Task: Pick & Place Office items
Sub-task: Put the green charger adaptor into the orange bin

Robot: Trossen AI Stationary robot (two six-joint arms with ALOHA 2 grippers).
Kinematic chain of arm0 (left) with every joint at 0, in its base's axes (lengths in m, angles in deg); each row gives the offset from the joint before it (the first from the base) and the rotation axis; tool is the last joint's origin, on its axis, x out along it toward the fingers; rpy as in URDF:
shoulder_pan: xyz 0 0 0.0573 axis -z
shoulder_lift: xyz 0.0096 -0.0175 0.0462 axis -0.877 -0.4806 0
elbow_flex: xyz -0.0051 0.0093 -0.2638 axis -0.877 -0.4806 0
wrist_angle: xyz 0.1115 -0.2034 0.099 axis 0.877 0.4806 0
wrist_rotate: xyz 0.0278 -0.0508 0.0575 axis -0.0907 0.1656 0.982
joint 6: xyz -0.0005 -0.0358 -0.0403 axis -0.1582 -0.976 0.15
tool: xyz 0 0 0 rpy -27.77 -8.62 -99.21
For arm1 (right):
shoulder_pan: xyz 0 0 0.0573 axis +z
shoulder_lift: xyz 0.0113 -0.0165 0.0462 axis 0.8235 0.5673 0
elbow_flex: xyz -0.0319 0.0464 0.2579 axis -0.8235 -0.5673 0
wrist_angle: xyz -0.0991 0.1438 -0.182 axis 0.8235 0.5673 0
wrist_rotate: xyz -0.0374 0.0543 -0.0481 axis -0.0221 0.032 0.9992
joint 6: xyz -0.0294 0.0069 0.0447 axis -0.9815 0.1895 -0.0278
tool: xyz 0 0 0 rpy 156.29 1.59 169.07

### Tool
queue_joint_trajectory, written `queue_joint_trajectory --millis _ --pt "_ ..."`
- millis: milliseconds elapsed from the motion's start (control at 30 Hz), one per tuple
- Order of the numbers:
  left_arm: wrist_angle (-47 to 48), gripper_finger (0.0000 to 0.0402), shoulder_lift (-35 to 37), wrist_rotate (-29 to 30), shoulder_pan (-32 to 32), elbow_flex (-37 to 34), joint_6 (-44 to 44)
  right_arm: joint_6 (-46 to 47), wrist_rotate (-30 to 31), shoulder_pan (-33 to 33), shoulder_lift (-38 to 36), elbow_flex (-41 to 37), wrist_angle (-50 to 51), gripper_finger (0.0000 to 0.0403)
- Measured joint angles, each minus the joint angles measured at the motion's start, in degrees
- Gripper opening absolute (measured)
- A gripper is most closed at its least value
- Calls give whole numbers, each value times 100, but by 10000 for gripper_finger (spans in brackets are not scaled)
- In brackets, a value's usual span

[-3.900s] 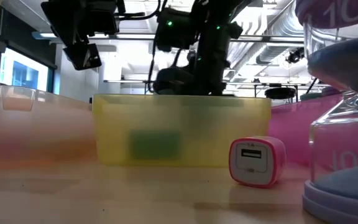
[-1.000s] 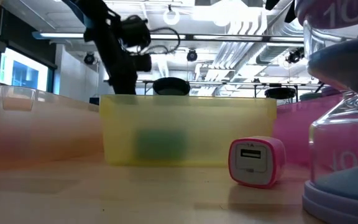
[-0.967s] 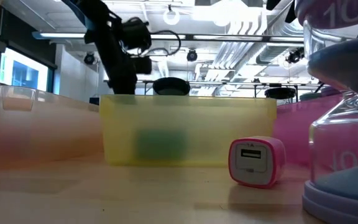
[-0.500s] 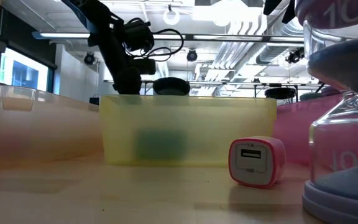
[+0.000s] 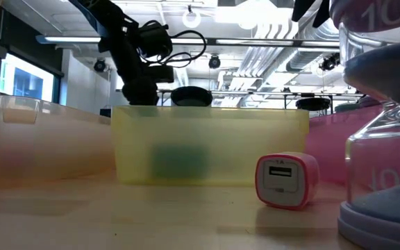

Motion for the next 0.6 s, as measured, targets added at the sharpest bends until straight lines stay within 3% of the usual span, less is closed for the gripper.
queue_joint_trajectory --millis 367,600 --pt "-22 317 -2 11 0 -2 229 -99 112 -80 0 0 -11 389" --pt "-28 327 -3 172 7 -2 -382 -100 151 -82 0 0 -13 389"
